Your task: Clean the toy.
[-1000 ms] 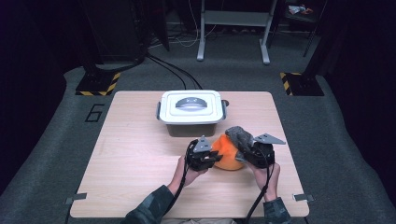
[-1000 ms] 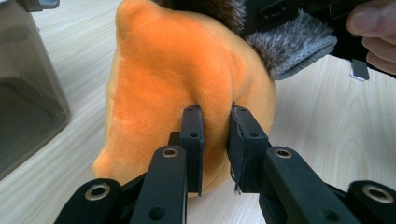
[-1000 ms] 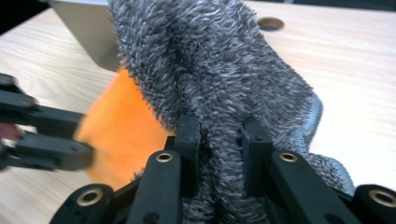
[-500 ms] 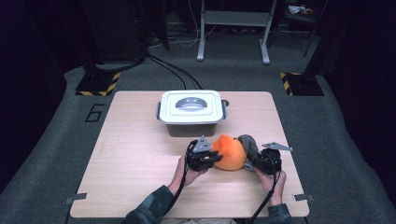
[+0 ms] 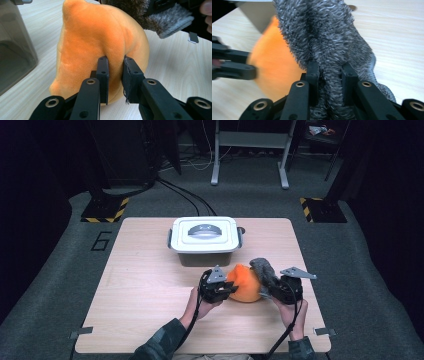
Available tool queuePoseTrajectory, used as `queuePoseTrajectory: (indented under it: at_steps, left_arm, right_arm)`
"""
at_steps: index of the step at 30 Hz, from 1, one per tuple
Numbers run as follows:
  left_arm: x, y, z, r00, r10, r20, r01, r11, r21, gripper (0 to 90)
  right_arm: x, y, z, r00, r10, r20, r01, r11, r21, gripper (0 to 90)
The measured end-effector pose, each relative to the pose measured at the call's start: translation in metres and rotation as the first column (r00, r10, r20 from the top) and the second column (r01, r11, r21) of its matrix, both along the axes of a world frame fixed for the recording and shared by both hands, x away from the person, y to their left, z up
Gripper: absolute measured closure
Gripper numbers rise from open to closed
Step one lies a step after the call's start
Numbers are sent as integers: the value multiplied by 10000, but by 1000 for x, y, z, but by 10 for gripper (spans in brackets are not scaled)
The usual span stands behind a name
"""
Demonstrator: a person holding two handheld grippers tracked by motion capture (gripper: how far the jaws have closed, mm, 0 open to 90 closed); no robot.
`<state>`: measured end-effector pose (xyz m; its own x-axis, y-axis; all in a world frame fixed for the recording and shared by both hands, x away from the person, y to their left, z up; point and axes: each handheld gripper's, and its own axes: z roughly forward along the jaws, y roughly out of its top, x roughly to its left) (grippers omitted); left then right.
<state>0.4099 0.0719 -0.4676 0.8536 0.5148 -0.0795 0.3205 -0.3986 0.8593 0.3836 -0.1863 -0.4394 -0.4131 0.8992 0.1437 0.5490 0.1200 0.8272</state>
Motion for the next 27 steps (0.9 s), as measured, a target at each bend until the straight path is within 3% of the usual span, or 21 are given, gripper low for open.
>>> queuePoseTrajectory:
  at_steps: [2, 5, 8, 12, 16, 19, 24, 27]
  left_arm:
    - [1, 1, 1, 10000, 14, -70, -14, 10000, -12, 757]
    - [2, 4, 1, 10000, 66, -46, -66, 10000, -44, 730]
    - [3, 5, 2, 9998, -37, -211, 36, 10000, -34, 630]
    - [4, 7, 2, 10000, -36, -64, 39, 9990, 434, 499]
    - [6, 8, -3, 9999, 78, -105, -72, 9984, 559, 461]
    - [7, 5, -9, 9999, -34, 101, 27, 9974, 713, 508]
    - [7, 4, -12, 9999, -8, 144, -1, 9980, 630, 698]
    - [6, 4, -10, 9999, -1, 133, -7, 9985, 545, 756]
  right_arm:
    - [5, 8, -2, 9995, 174, -262, -181, 9995, -270, 729]
    - [11, 11, -5, 9995, 192, -259, -202, 9990, -387, 729]
    - [12, 11, -6, 9995, 125, -304, -136, 9993, -362, 729]
    - [15, 10, -7, 9994, 82, -349, -97, 9990, -434, 730]
    - [15, 10, -7, 9994, 78, -348, -96, 9986, -519, 729]
    - [16, 10, -8, 9994, 91, -326, -106, 9988, -476, 729]
    - [17, 8, -11, 9995, 58, -319, -67, 9996, -283, 729]
    - [14, 7, -9, 9997, 0, -229, -4, 9998, -174, 728]
